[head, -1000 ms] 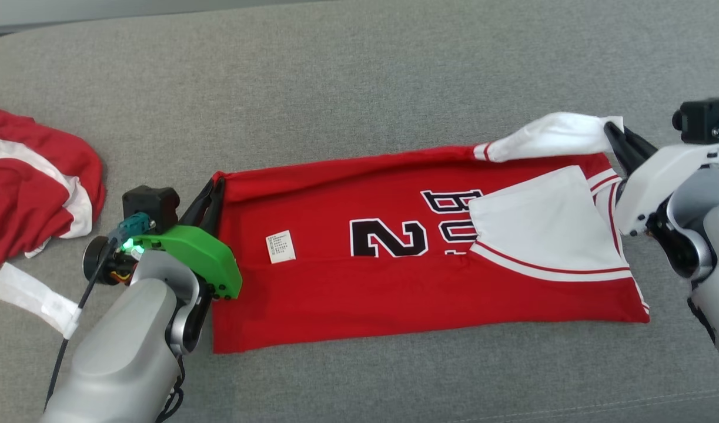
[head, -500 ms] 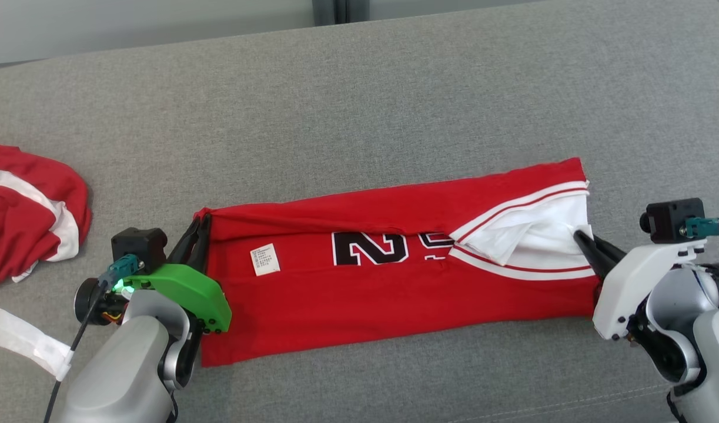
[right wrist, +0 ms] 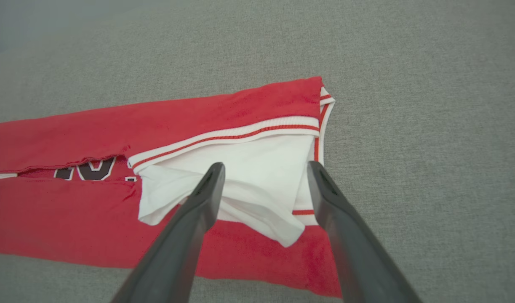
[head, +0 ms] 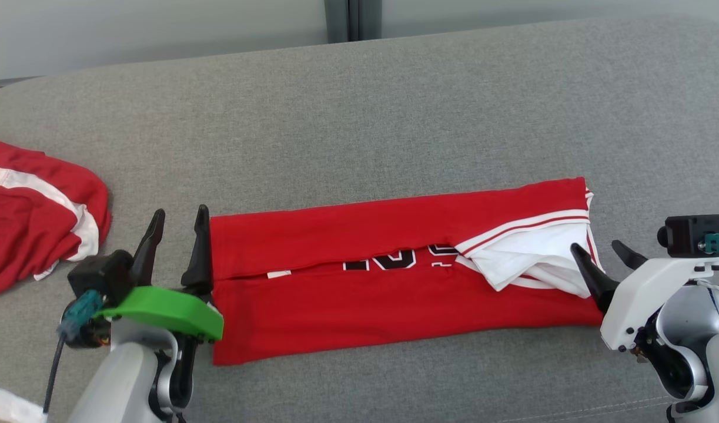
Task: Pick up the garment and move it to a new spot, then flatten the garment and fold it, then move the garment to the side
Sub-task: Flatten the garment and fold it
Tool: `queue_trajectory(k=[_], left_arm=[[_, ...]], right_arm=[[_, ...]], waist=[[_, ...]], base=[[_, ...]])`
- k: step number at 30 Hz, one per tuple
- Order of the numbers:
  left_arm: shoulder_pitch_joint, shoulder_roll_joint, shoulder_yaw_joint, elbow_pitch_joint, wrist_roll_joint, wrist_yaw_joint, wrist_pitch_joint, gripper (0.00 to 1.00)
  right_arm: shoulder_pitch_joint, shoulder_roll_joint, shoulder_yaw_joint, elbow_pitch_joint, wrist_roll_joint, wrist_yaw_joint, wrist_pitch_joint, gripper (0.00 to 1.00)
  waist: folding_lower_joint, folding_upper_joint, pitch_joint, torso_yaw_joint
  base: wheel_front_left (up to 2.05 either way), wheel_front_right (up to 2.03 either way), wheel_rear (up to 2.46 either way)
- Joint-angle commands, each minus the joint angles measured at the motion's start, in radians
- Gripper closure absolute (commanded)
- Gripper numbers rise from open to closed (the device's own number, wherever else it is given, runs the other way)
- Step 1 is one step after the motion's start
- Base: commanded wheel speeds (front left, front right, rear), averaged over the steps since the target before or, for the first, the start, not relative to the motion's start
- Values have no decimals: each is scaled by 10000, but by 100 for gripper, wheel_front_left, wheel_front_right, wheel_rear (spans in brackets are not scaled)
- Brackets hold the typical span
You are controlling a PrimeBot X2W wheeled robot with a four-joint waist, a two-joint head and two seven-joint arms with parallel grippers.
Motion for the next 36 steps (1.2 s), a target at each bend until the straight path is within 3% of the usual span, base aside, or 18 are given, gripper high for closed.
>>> queue_trajectory(k=[1,5,11,23,34,35,36], left_arm=[[636,-142,359,-367,306,-116,-4,0],[1749,-680,1556,-1700,1328,-595,-4,0],[2514,-1289,2612,-2322,2281,-1190,-8,0],[2557,-1751,3165,-1891,3019,-1726,-9,0],[2358,-1838,3386,-1831,3366,-1917,-9,0],[2362,-1847,3421,-1882,3405,-1924,-9,0],[2374,-1849,3456,-1918,3417,-1931,-9,0]], right_arm=[[67,85,-137,-15,-138,-15,69,0],[-247,365,-649,293,-278,-14,128,0],[-805,591,-1342,1539,-632,-12,293,0],[-2224,383,-1386,5003,-1712,-11,-3,0],[-2719,472,-1080,7206,-1671,-9,-274,0],[-2733,480,-1019,7319,-1620,-9,-281,63],[-2742,466,-1005,7387,-1592,-9,-349,100]], waist=[[0,0,-221,131],[0,0,-482,285],[0,0,-596,552],[0,0,-368,1014],[0,0,-295,1245],[0,0,-307,1244],[0,0,-321,1236]], base=[[0,0,0],[0,0,0],[0,0,0],[0,0,0],[0,0,0],[0,0,0],[0,0,0]])
